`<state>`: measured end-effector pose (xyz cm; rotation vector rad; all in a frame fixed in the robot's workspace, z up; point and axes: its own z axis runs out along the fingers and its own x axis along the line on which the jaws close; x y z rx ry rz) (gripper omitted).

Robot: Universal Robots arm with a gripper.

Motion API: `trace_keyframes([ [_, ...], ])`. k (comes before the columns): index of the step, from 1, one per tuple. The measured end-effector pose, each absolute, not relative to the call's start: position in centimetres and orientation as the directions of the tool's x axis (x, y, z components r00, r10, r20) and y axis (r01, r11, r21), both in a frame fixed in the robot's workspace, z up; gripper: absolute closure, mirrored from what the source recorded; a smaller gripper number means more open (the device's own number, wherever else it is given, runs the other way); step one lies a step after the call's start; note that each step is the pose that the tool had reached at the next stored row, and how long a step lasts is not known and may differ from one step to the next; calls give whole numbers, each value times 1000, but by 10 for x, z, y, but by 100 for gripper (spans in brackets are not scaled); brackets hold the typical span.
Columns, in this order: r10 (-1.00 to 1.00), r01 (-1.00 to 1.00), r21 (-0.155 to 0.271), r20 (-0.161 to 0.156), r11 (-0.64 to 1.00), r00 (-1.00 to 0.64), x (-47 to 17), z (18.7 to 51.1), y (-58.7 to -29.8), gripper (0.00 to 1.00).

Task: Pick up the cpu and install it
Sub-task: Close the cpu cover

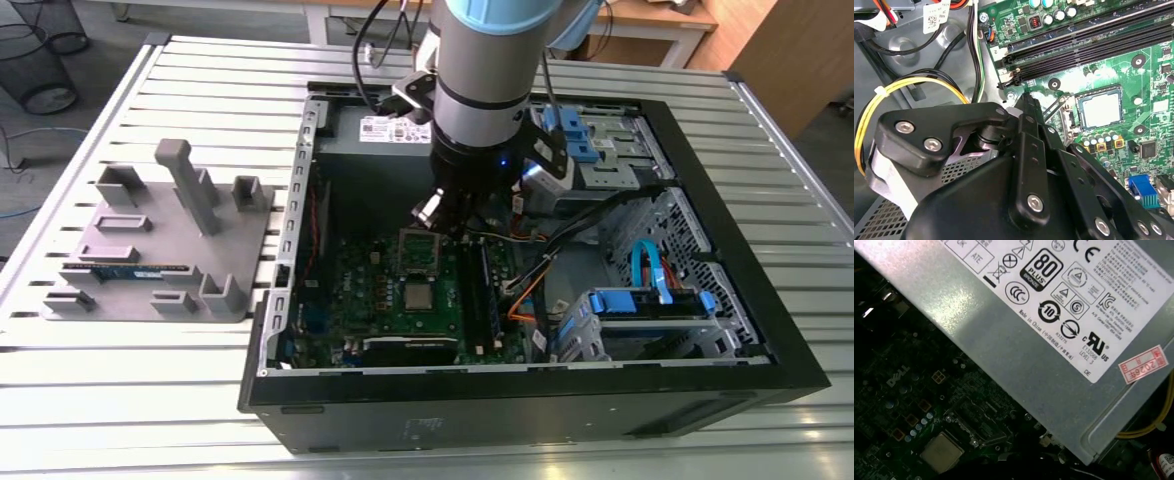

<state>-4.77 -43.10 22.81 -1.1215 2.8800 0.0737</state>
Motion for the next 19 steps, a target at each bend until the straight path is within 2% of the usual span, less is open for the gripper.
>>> trace_keyframes([
  [19,-722,-723,15,-53,690,-690,-51,232,-433,89],
])
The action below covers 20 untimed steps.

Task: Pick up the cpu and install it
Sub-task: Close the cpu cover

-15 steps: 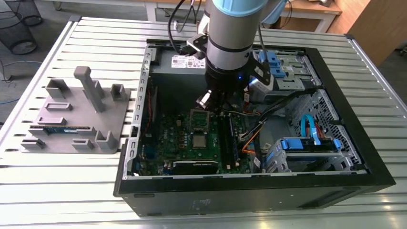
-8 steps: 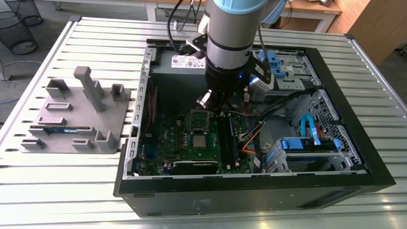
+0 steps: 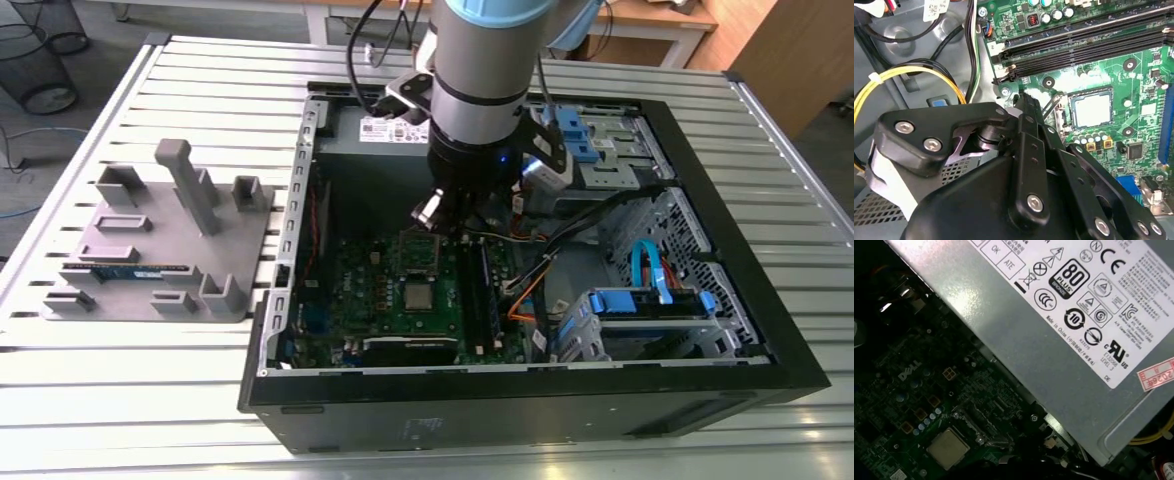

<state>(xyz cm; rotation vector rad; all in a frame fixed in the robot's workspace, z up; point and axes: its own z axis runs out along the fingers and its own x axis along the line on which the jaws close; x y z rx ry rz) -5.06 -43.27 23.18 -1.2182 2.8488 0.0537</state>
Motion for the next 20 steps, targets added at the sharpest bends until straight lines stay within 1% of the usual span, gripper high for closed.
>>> trace_keyframes([
  [20,-775,-776,12,-50,630,-630,-51,237,-433,89],
])
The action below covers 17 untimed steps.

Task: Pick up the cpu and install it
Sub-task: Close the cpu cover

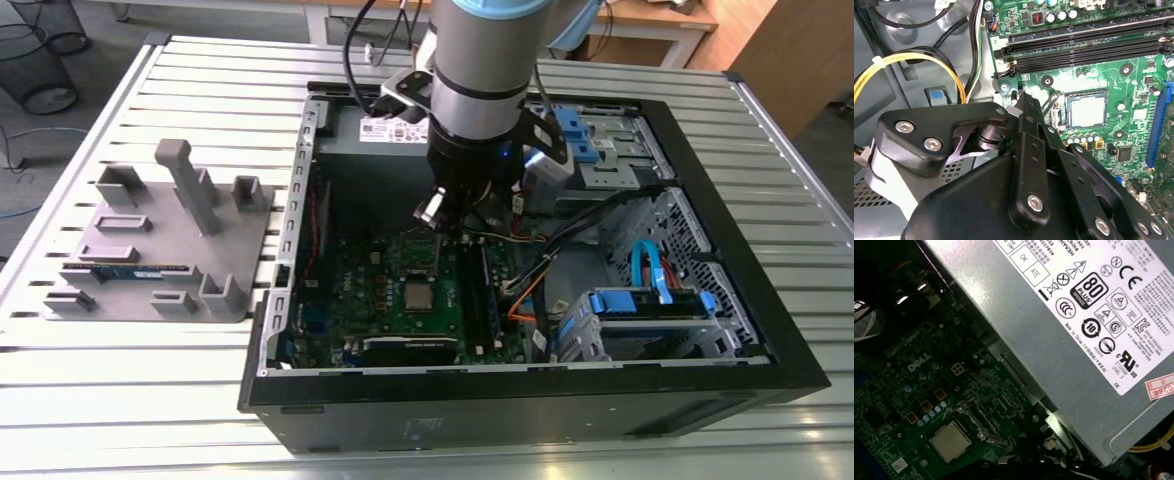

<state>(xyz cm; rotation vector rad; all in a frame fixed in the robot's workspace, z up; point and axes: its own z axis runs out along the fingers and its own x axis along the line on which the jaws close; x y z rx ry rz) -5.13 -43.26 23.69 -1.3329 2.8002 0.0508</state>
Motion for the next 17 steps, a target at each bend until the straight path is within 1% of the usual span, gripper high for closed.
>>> trace_keyframes([
  [17,-786,-787,11,-50,617,-616,-53,243,-433,89],
])
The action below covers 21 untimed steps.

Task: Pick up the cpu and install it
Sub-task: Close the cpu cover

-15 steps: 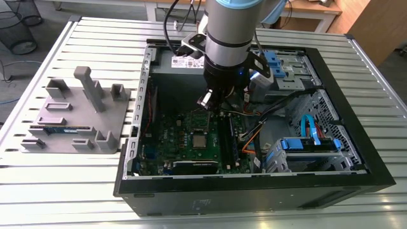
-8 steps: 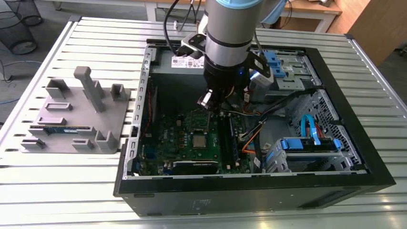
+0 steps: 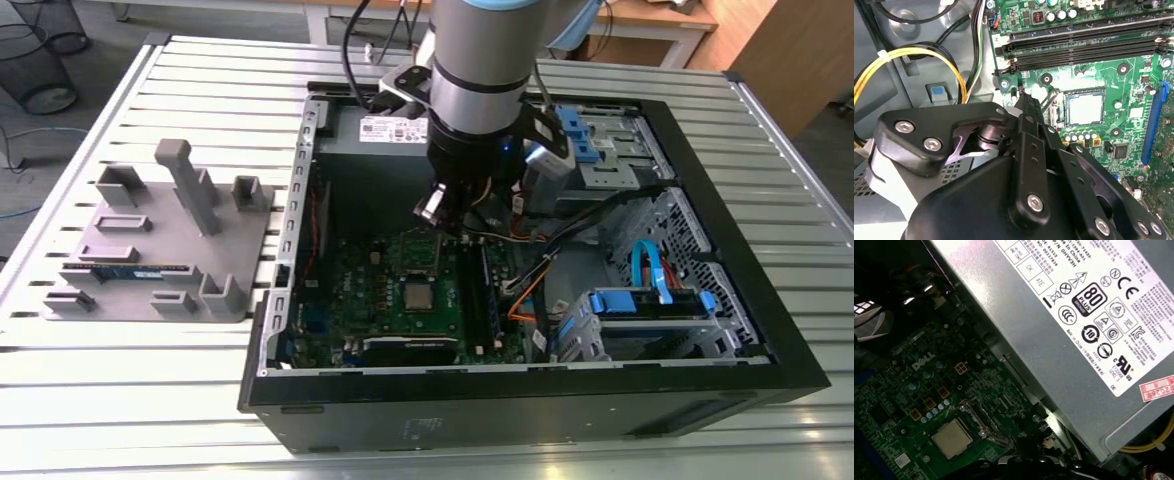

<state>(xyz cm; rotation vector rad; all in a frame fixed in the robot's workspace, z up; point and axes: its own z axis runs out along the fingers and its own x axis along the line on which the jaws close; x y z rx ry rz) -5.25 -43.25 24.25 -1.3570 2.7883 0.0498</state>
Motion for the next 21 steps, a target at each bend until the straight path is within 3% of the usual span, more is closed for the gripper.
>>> trace_keyframes([
  [21,-800,-801,6,-47,599,-599,-56,245,-433,89],
])
